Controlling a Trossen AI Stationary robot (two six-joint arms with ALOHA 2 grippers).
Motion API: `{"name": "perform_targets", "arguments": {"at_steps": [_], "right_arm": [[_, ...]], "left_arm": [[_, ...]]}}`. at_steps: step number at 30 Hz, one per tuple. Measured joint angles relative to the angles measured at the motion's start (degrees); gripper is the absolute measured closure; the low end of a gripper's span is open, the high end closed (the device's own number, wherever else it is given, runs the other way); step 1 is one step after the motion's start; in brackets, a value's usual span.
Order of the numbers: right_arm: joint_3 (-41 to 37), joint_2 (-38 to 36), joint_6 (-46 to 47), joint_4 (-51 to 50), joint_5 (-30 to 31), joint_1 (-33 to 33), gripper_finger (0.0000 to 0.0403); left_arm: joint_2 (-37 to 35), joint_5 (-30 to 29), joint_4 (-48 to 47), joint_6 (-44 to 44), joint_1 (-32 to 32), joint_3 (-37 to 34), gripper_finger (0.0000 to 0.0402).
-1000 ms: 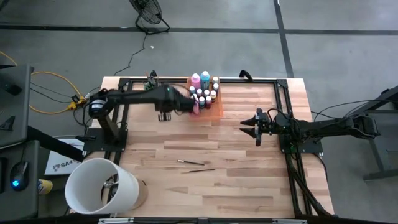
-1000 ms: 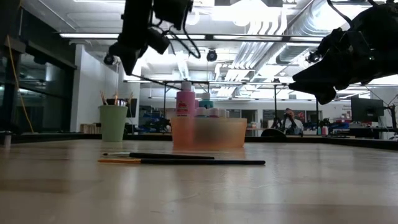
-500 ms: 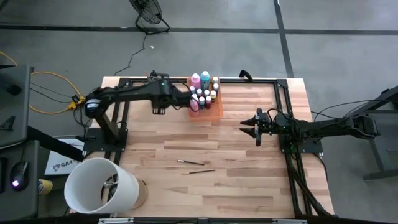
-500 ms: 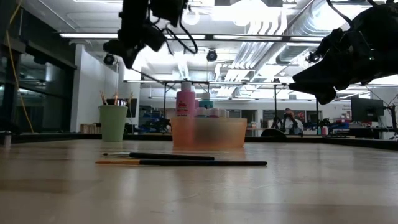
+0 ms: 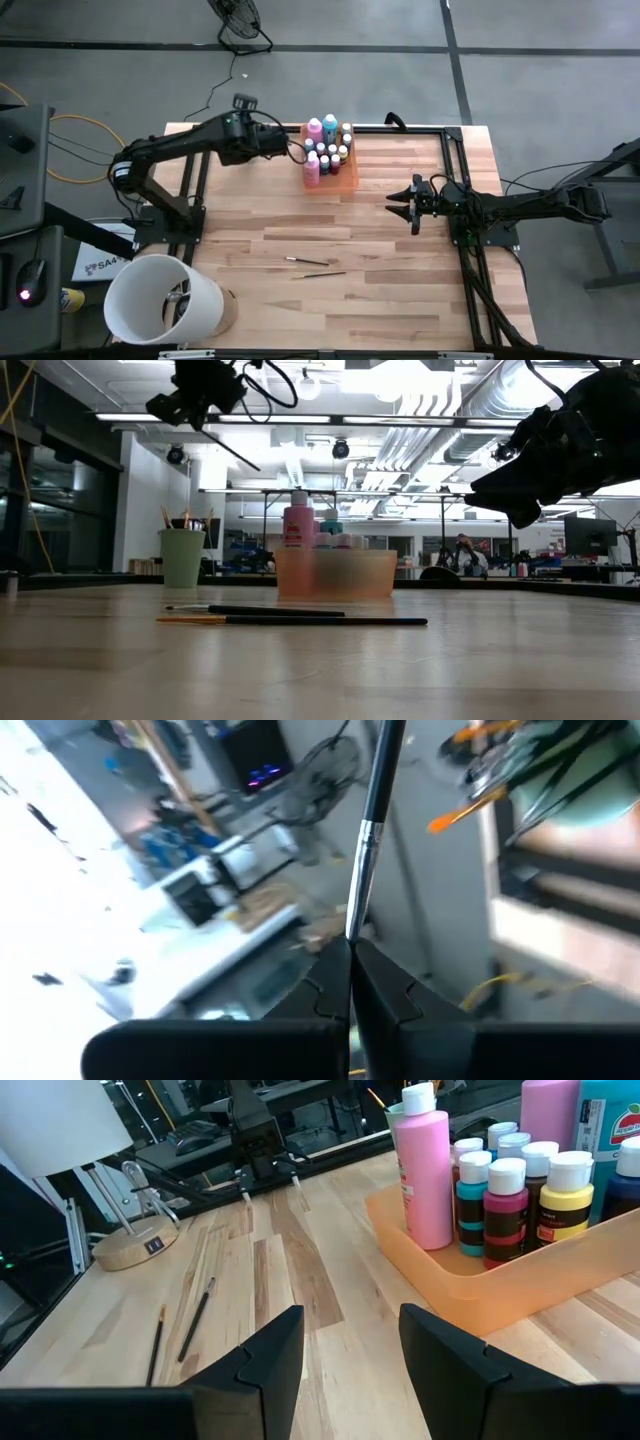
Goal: Pick & Place Paint Supplies
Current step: Put the white paintbrush into the cup
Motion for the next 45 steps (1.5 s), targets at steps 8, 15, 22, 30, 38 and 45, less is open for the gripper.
{"name": "perform_targets", "arguments": {"at_steps": [8,15,22,30,38,45], "right_arm": [[0.0,0.0,0.0,0.0,0.0,0.0,0.0243],[0.0,0.0,0.0,0.0,0.0,0.0,0.0243],[0.0,0.0,0.0,-0.1,0.0,0.0,0.0243],[0.0,0.0,0.0,-0.1,0.0,0.0,0.0243],[0.0,0.0,0.0,-0.1,0.0,0.0,0.0243],[0.0,0.0,0.0,-0.1,0.0,0.0,0.0243]], "left_arm": [[-0.1,-9.7,0.0,13.3,0.0,-2.6,0.0401],[-0.7,-12.2,0.0,18.0,0.1,-11.3,0.0401],[-0.7,-14.7,-0.1,19.7,4.0,-20.7,0.0401],[0.0,-19.1,0.0,19.1,8.9,-27.2,0.0401],[0.0,-20.9,2.1,19.8,9.0,-27.3,0.0401],[0.2,-20.6,6.1,22.6,9.0,-27.2,0.0401]]}}
